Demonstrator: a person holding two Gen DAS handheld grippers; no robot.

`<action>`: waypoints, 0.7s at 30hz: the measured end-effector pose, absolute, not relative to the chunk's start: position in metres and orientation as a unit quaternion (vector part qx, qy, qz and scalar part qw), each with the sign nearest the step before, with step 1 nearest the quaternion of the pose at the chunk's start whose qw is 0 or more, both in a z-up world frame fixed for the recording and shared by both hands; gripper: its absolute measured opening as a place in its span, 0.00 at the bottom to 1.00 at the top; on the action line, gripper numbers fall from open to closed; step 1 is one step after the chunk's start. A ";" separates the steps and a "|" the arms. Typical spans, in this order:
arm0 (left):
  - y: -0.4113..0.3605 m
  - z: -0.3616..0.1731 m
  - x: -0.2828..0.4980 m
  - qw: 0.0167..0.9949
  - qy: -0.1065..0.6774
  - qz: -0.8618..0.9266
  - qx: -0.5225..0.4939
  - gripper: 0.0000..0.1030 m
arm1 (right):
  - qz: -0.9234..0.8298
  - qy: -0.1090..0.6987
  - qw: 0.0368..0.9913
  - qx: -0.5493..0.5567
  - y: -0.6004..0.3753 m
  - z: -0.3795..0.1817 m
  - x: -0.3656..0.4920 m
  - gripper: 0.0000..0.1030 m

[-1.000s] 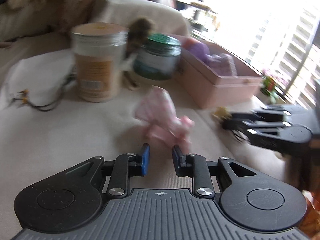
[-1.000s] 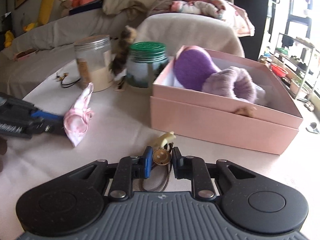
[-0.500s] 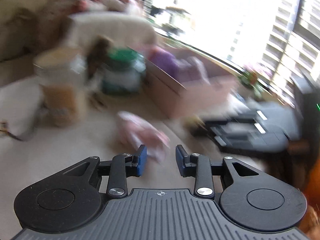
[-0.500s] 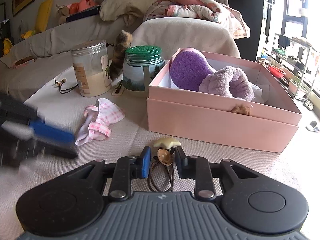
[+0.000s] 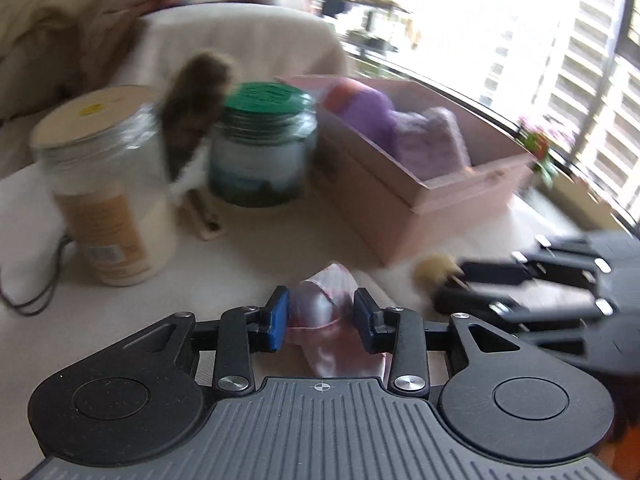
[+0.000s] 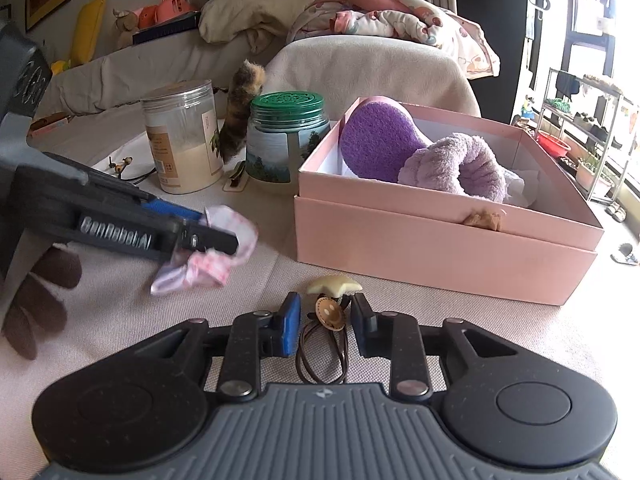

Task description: Organize soft objects

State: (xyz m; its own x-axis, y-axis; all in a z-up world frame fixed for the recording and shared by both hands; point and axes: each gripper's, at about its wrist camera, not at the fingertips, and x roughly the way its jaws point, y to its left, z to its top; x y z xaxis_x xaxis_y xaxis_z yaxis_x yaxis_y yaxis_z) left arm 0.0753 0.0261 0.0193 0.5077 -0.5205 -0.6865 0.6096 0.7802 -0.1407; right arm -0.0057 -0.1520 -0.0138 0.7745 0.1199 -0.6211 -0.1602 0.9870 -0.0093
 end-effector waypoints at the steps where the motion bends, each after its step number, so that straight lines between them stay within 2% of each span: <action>1: 0.025 0.020 0.072 0.862 0.374 -0.335 0.064 0.38 | 0.074 0.328 0.941 -0.031 -0.152 -0.014 -0.006 0.32; 3: 0.025 0.019 0.067 0.859 0.374 -0.341 0.071 0.38 | 0.071 0.329 0.941 -0.031 -0.152 -0.014 -0.005 0.39; 6: 0.027 0.020 0.063 0.855 0.381 -0.345 0.071 0.38 | 0.070 0.329 0.941 -0.028 -0.153 -0.013 -0.004 0.39; 7: 0.027 0.020 0.061 0.853 0.385 -0.345 0.072 0.38 | 0.069 0.329 0.941 -0.028 -0.153 -0.013 -0.004 0.38; 9: 0.025 0.021 0.055 0.852 0.389 -0.342 0.077 0.38 | 0.063 0.330 0.941 -0.031 -0.152 -0.012 -0.005 0.16; 15: 0.016 0.024 0.027 0.851 0.390 -0.332 0.114 0.20 | 0.058 0.307 0.949 -0.029 -0.159 0.011 -0.028 0.16; 21: 0.013 0.029 0.002 0.840 0.389 -0.362 0.113 0.16 | 0.055 0.254 0.965 -0.035 -0.172 0.047 -0.066 0.16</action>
